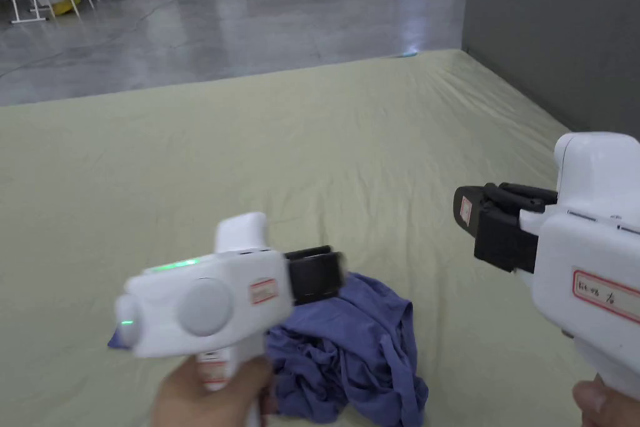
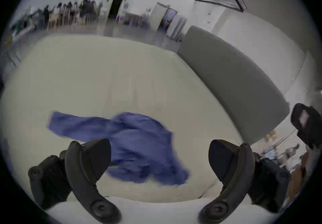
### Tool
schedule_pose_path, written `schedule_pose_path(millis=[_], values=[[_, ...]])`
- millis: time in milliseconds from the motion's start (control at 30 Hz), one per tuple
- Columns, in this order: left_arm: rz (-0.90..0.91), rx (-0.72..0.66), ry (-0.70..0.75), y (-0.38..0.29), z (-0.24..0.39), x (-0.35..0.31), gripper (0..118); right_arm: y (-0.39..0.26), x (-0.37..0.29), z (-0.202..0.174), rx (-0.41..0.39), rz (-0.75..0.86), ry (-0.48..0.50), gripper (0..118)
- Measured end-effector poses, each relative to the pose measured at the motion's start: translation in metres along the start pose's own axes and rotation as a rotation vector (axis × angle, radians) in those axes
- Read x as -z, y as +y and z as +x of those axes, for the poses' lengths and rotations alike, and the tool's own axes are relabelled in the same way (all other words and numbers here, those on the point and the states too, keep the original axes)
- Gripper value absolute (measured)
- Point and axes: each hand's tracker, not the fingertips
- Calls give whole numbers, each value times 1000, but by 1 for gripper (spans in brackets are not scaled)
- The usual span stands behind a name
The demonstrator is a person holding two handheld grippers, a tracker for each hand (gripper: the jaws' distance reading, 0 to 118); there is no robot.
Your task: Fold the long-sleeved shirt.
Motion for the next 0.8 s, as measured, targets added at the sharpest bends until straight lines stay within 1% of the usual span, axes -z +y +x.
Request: schedule_pose_path(millis=[33,67,100,167,200,233,267,300,367,400,433,467,500,533,567,600,633,733,767,800], values=[[-21,23,102,-7,-12,-12,109,-9,6,0,13,-25,9,5],[-25,24,200,-19,-24,-22,79,-19,13,0,29,-64,13,5],[-35,5,258,-33,-37,-28,0,-31,20,0,38,-110,21,5],[-99,-95,310,-67,-69,-22,0,-55,36,2,65,-204,35,6],[-196,-153,282,-82,-81,-18,0,-66,43,3,86,-255,30,5],[-247,-201,230,-94,-92,-13,0,-75,49,4,106,-296,36,6],[-257,-242,214,-105,-99,-13,0,-81,54,5,121,-327,42,6],[-270,-275,218,-111,-103,-10,0,-86,58,5,126,-349,42,6],[-276,-258,228,-108,-106,-2,0,-88,65,4,119,-364,37,6],[-264,-246,228,-107,-104,0,12,-88,68,3,116,-368,32,6],[-252,-242,225,-102,-104,7,60,-86,72,3,114,-371,23,6],[-238,-235,227,-99,-103,15,115,-85,75,3,116,-372,15,5],[-225,-225,233,-94,-102,28,118,-83,77,3,122,-373,8,6],[-248,-210,238,-89,-109,47,118,-82,80,4,130,-375,1,6],[-153,-229,208,-83,-108,51,118,-82,82,5,137,-380,-6,6],[-231,-179,239,-77,-107,67,118,-82,85,6,141,-386,-12,6],[-274,-156,256,-79,-110,89,118,-82,86,7,139,-394,-19,6],[-352,-106,294,-86,-114,140,118,-85,92,12,127,-422,-44,6],[-373,-94,301,-87,-114,152,116,-86,93,14,126,-430,-52,6],[-393,-92,301,-91,-114,165,101,-87,96,17,127,-439,-60,6]])
